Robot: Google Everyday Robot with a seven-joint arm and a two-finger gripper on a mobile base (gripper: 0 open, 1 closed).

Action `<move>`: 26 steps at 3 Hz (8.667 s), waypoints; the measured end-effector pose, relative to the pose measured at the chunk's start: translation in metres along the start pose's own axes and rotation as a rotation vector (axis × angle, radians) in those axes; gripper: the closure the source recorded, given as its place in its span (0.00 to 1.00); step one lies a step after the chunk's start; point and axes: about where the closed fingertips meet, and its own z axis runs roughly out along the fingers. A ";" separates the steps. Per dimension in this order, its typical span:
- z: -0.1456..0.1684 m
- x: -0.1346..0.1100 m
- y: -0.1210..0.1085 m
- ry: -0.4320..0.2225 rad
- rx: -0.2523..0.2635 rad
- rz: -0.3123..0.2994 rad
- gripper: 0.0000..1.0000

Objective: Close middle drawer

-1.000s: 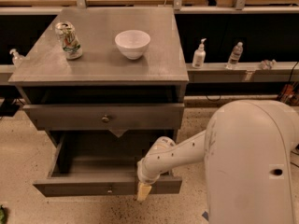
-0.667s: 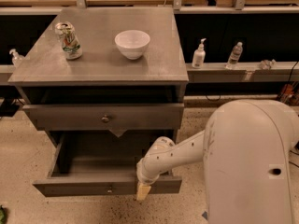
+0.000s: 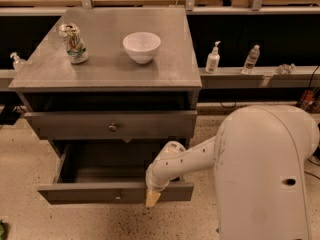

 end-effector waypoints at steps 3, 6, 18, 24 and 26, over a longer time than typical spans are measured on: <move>-0.029 -0.002 -0.083 0.044 0.096 -0.022 0.22; -0.024 0.001 -0.088 0.049 0.098 -0.013 0.24; -0.076 -0.035 0.086 -0.660 0.136 0.032 0.78; 0.057 0.002 -0.020 -0.737 0.094 0.188 1.00; 0.042 0.002 -0.058 -0.746 0.157 0.157 1.00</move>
Offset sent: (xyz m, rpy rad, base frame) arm 0.0933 -0.0020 0.0568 -0.0414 -0.1264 -0.0058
